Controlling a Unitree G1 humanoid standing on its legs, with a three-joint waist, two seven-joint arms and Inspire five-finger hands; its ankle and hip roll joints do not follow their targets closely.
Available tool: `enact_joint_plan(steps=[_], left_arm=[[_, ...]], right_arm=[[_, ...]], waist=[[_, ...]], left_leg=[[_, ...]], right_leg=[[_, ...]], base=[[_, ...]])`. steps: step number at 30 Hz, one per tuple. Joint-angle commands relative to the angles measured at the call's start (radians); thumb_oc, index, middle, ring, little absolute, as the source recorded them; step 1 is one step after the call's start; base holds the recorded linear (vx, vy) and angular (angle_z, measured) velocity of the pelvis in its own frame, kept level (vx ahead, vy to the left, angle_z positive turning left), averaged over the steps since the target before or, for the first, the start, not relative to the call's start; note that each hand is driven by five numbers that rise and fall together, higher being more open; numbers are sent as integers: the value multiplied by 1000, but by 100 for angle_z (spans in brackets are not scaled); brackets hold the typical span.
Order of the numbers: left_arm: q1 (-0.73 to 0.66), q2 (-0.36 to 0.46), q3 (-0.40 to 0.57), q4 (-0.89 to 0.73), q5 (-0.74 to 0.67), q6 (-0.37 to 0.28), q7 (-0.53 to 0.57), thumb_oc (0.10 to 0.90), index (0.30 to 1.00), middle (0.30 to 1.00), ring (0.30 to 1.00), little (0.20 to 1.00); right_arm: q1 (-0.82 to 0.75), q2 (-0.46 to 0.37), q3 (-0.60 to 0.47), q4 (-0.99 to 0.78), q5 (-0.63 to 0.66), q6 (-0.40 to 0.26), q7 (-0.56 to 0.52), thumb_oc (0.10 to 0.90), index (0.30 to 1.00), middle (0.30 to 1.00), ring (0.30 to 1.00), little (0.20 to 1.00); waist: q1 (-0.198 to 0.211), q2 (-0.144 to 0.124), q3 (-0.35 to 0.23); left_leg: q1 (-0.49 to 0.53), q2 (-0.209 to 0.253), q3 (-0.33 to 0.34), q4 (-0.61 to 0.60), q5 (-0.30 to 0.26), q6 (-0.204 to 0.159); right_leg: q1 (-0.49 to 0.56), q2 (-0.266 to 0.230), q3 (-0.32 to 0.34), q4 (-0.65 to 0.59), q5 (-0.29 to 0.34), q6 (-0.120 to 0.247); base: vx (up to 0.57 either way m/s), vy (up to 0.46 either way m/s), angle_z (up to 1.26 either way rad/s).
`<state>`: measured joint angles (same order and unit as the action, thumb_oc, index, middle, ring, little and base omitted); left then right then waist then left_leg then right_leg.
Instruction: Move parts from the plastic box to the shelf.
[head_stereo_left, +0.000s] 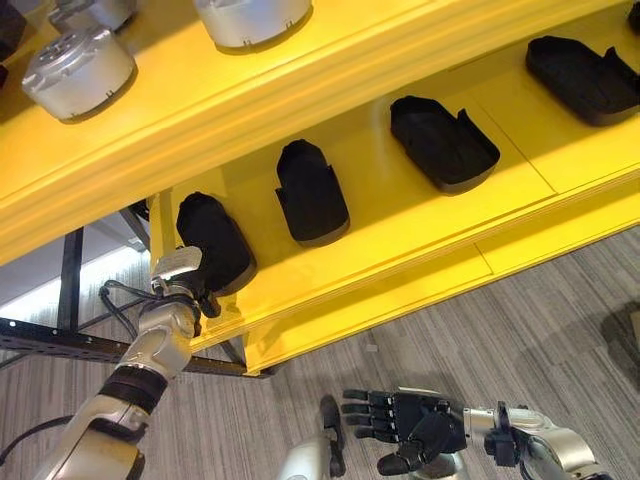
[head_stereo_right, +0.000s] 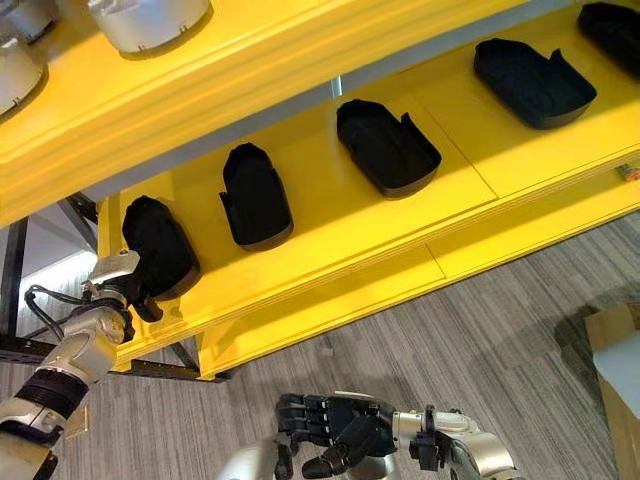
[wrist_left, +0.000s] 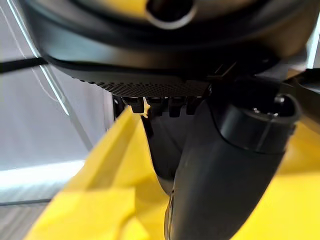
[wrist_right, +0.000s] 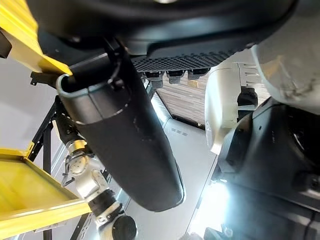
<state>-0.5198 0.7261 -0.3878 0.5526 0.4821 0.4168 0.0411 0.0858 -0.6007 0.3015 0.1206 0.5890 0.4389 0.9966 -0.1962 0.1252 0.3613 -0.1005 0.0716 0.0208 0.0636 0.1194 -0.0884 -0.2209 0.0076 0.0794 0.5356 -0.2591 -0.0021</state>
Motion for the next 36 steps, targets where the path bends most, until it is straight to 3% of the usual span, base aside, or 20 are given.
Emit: enact_joint_plan(steps=[1, 10, 23, 30, 36], left_arm=[[-89, 13, 52, 47, 73, 49, 104, 900, 1000, 1000, 1000, 1000], [-189, -14, 4, 146, 44, 60, 148, 900, 1000, 1000, 1000, 1000], [-234, -17, -17, 135, 64, 48, 140, 900, 1000, 1000, 1000, 1000], [-269, -9, -40, 179, 103, 82, 183, 900, 1000, 1000, 1000, 1000], [-306, 11, -71, 201, 130, 164, 191, 900, 1000, 1000, 1000, 1000]], right_arm=[[20, 39, 41, -108, 52, 1, 81, 900, 1000, 1000, 1000, 1000], [10, 48, 40, -105, 51, -10, 95, 900, 1000, 1000, 1000, 1000], [-1, 73, 58, -102, 66, -45, 87, 900, 1000, 1000, 1000, 1000], [-18, 80, 74, -98, 81, -52, 74, 900, 1000, 1000, 1000, 1000], [-35, 87, 92, -100, 106, -69, 55, 900, 1000, 1000, 1000, 1000]], waist=[[-31, -29, -52], [-54, -52, -30], [-39, -76, -5], [-36, -91, 10], [-31, -104, 21]], left_leg=[[12, -54, -14, 47, -67, 51], [-14, -54, -4, 66, -75, 54], [-43, -54, -9, 85, -84, 62], [-56, -51, -10, 93, -86, 64], [-70, -46, -11, 101, -92, 67]], right_leg=[[57, -34, -89, -188, 118, 26], [23, -26, -69, -177, 127, 29], [12, -24, -69, -179, 138, 32], [4, -23, -69, -179, 144, 30], [-8, -19, -69, -176, 148, 29]], base=[[0, 0, 0], [-37, -15, -6], [-37, -27, -1], [-20, -18, 1], [-37, -42, 2]])
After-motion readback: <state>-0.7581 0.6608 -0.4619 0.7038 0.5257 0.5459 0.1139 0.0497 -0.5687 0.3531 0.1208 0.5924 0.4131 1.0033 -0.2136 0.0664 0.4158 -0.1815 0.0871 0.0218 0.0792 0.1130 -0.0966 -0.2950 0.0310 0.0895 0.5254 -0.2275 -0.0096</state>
